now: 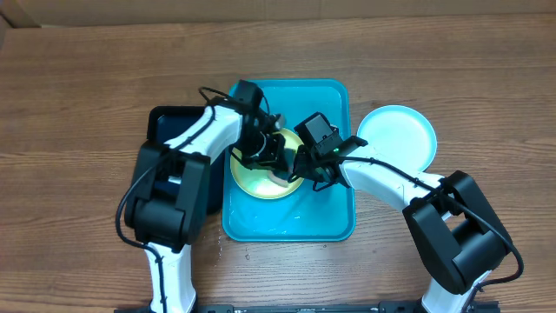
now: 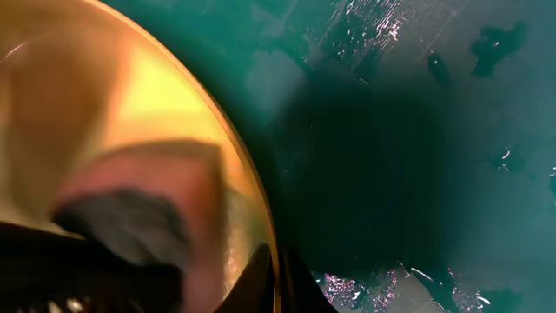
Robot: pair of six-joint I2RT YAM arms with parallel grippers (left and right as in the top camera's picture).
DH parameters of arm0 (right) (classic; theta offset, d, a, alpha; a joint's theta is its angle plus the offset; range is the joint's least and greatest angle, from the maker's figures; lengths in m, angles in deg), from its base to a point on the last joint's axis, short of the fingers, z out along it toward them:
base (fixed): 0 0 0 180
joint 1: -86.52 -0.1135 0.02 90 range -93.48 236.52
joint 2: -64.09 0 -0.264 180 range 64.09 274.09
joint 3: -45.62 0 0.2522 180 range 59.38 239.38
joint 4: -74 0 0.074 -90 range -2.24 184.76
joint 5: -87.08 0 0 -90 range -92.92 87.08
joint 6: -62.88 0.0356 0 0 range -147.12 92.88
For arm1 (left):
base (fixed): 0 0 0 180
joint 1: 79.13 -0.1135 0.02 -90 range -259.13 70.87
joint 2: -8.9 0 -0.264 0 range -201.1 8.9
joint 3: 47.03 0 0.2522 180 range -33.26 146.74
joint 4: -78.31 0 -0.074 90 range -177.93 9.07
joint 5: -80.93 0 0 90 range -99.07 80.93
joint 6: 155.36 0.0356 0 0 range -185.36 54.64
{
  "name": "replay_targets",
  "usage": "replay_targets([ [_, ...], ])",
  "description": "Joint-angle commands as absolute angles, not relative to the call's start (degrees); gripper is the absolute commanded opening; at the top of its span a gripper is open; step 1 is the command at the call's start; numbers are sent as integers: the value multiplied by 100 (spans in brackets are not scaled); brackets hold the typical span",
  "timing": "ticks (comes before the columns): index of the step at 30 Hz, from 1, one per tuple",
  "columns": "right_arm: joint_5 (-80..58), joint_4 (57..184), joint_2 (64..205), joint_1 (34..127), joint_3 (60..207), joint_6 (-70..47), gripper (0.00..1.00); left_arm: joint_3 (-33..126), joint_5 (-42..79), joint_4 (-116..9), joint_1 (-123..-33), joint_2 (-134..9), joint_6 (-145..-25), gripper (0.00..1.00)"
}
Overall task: Clean dirty plates on tray and stack at the side
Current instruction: 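Scrub the yellow plate with the sponge while the right gripper holds its rim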
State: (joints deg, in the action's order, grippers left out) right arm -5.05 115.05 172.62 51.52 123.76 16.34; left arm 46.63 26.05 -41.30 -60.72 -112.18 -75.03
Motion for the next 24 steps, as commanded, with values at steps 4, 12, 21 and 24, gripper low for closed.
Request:
replay_targets([
  [4, -597, 11441, 17160, 5099, 12354, 1597, 4, 5039, 3116, -3738, -6190, -11036, -7258, 4],
  [12, -597, 11437, 17160, 5099, 12354, 1597, 4, 5159, 688, -3419, -6209, -9965, -7612, 4],
  [21, -599, 11435, 17160, 5099, 12354, 1599, 4, 4851, -95, -3799, -6002, -10112, -7717, 4],
  [24, -597, 11439, 17160, 5099, 12354, 1597, 4, 4650, -313, -4092, -5997, -10429, -7767, 4],
])
